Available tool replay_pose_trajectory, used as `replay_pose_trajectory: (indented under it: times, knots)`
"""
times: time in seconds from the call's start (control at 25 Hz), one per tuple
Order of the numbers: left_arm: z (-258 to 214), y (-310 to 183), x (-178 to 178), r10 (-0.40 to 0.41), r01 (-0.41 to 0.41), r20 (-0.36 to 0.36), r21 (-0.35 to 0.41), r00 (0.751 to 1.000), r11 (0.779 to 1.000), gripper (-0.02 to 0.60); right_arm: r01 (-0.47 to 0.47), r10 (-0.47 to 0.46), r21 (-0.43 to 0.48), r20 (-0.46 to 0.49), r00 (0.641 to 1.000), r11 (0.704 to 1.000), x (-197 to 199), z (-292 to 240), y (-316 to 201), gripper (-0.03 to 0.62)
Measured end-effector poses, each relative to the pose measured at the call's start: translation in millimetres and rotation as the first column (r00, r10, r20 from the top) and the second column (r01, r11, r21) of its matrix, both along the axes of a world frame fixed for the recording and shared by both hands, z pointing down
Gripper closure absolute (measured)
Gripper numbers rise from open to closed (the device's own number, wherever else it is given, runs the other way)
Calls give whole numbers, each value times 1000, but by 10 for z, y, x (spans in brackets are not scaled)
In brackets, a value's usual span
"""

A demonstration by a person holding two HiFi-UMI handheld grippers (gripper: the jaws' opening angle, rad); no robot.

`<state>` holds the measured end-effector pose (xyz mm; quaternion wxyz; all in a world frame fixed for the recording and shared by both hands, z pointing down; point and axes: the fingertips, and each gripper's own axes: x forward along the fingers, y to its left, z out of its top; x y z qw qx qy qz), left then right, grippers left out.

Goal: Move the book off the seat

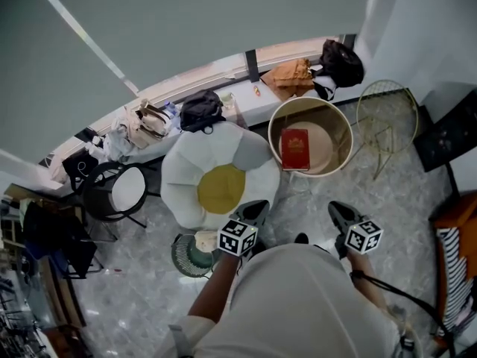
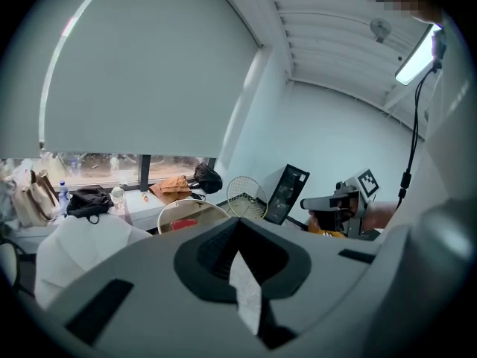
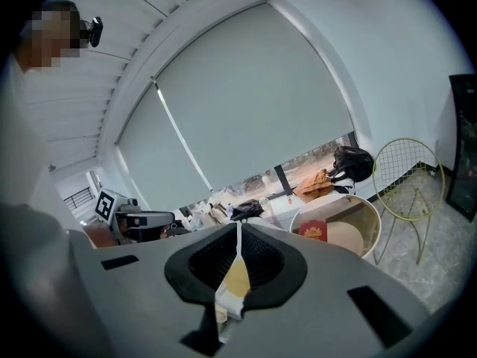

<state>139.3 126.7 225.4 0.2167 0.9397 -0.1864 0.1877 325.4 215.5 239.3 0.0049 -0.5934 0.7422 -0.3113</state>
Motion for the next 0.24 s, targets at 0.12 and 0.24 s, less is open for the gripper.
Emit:
replay_pose_trajectory:
  times: [0.12,0.24]
  knots:
    - [-16,27,8,1,-1,-1,0,1000,1000,580,-6,6,13,1,1000,1000,29,-23,10,548]
    - [-33,57,21,4,-4,1,0,1000,1000,580,-10,10,14,-1,1000,1000,57,-70,3,548]
